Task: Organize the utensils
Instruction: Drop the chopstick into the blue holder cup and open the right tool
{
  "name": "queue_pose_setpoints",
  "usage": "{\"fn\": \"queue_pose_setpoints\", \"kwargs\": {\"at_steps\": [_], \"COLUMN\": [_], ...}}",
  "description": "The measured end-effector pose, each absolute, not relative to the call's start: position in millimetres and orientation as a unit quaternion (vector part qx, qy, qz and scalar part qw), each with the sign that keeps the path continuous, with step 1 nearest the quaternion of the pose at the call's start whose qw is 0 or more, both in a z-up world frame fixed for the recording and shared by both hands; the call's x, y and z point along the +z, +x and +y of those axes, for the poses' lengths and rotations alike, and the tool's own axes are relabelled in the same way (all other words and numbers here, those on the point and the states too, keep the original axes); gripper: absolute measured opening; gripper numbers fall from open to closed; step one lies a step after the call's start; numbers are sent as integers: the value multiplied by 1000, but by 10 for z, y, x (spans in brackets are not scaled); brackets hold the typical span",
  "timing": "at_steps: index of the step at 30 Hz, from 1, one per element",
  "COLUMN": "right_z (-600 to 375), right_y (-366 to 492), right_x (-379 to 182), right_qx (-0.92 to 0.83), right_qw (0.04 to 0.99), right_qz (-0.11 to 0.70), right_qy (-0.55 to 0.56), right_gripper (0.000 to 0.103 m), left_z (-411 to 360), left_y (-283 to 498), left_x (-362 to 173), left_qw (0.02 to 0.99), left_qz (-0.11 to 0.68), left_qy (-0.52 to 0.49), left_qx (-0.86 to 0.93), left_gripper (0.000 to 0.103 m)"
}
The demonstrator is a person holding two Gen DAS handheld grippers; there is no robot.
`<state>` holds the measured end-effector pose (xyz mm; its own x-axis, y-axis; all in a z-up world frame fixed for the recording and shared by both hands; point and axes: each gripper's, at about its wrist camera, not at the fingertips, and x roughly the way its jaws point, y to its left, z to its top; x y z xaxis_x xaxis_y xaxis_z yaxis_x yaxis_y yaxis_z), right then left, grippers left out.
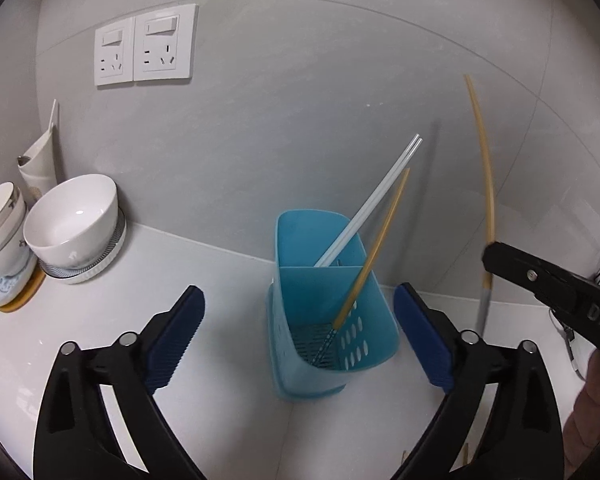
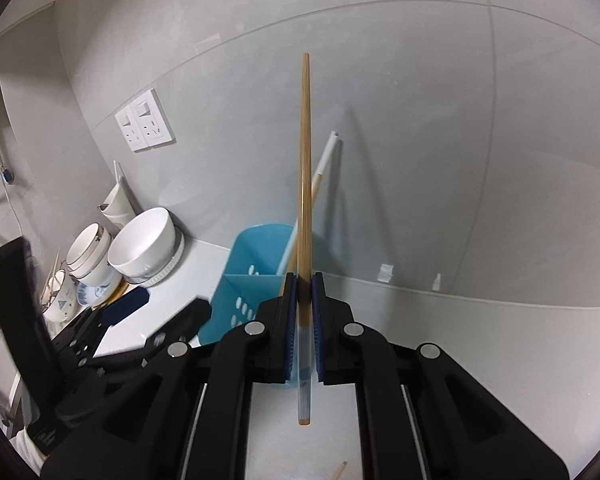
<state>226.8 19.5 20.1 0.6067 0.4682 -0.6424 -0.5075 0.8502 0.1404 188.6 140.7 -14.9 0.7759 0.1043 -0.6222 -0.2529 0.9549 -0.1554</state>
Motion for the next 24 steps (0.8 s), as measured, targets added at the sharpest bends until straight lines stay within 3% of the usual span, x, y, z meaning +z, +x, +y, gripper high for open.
{"fn": "queue_pose_setpoints", "kwargs": {"at_steps": [24], "right_z": [807], "right_y": [2368], "right_x": [13], "right_qx": [333], "right_qw": [902], "right_qz": [276], "right_qy": [-12], "right_gripper": [7], "left_z": [1738], "left_y": [1655], "left_x": [-232], "left_qw": [909], "left_qz": [379], "left_qy": [-127], "left_qx": [115], "left_gripper": [97]}}
